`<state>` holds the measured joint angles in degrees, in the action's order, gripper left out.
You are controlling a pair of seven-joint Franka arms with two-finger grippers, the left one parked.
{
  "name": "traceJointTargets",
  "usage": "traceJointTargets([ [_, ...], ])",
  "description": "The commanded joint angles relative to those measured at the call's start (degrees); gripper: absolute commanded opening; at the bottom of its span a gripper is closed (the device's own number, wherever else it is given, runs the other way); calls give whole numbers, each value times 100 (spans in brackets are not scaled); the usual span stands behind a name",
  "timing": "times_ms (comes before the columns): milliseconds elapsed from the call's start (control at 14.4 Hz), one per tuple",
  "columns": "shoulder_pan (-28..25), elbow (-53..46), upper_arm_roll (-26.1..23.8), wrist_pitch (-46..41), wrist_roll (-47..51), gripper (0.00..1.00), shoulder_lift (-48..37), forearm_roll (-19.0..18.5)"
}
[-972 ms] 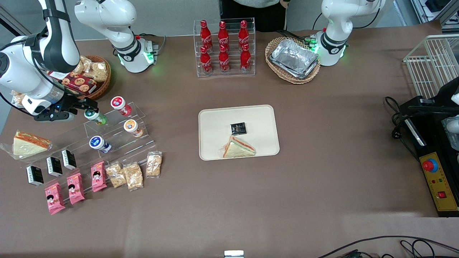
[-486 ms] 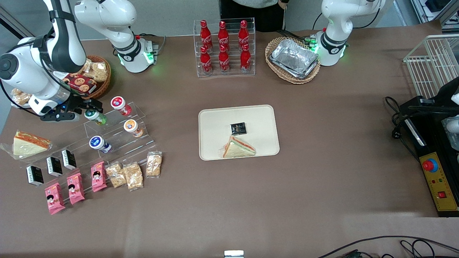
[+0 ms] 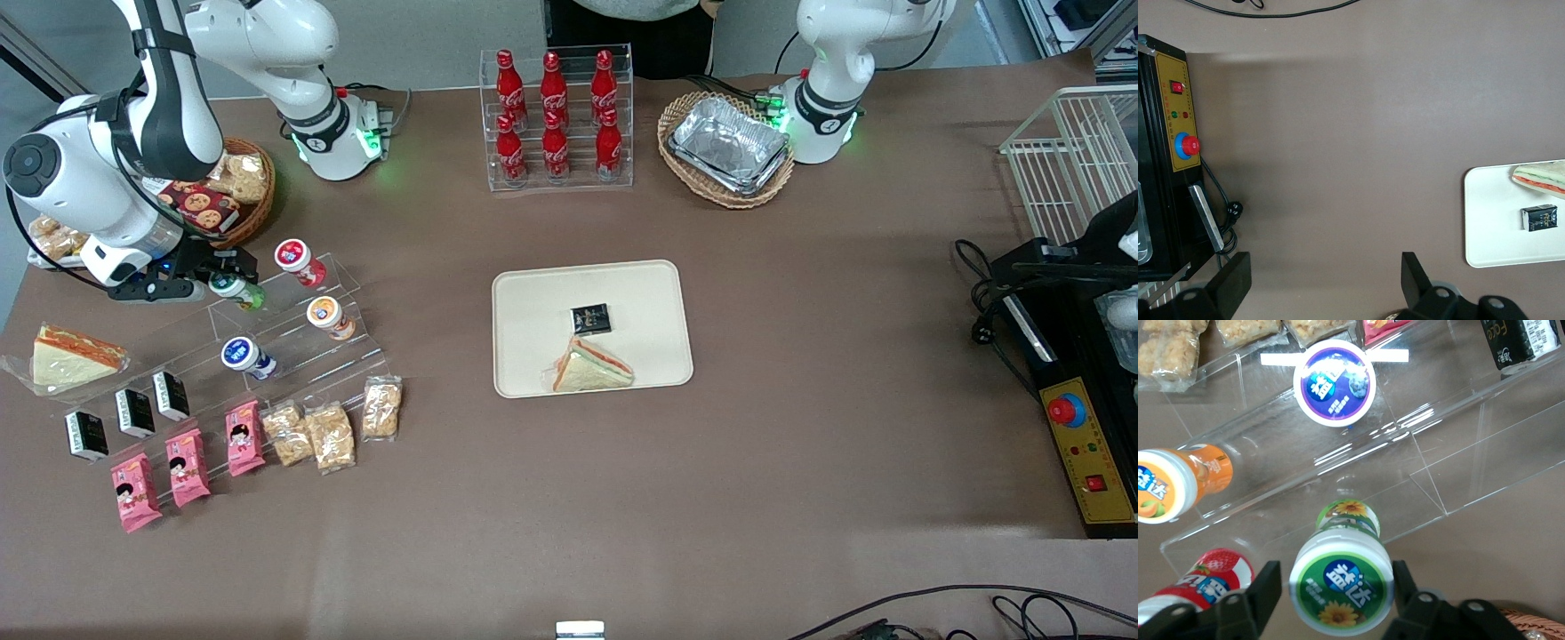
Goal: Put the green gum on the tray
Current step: 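Lift the green gum bottle and carry it over the cream tray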
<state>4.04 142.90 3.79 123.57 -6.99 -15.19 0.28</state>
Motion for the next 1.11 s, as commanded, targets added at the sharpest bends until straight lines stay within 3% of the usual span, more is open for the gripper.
traceJointTargets([
  [0,-9,142,-2,299,93,49,-81,-89],
  [139,-9,133,-2,395,84,37,-45,-89],
  [208,-9,124,-2,387,66,23,-54,-89],
  [347,-9,80,-2,265,31,6,-159,-89],
  [417,-9,19,-2,125,31,2,-281,-89],
  [833,-9,-1736,-45,-2167,-22,0,-327,-37],
  [1042,-9,-2546,-369,-2916,232,0,-116,138],
])
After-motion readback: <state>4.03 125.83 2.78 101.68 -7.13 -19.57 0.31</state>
